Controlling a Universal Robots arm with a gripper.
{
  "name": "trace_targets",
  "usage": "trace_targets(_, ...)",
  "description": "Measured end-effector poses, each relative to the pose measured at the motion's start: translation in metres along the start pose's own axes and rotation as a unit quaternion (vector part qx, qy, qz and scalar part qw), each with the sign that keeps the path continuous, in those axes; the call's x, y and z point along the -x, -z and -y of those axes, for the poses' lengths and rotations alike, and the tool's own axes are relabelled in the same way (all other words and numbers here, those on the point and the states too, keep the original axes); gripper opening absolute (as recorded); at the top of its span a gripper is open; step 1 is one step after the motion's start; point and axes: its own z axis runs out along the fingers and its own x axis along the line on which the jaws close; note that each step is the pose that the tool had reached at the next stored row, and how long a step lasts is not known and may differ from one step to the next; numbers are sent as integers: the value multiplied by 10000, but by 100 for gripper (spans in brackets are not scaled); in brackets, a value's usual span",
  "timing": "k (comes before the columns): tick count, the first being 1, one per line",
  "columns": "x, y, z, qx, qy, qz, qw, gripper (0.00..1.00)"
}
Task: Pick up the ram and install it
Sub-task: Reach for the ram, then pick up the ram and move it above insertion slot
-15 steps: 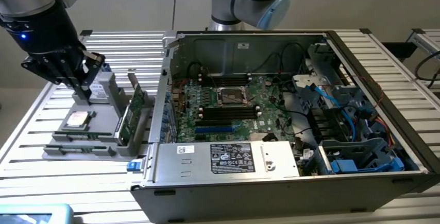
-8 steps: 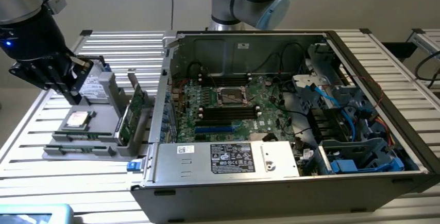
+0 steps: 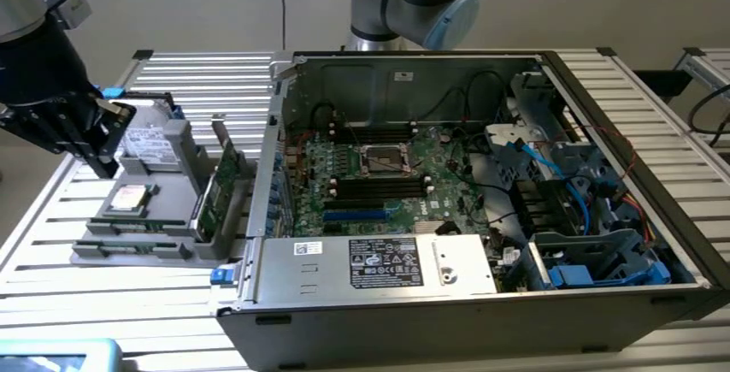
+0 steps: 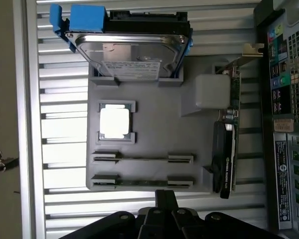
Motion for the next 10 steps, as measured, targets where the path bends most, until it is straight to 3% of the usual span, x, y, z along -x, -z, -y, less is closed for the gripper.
trace_targets(2,-6,0,1,-22,1,4,10000,11)
trace_targets(10,-7,0,1,-25,12,4,10000,11)
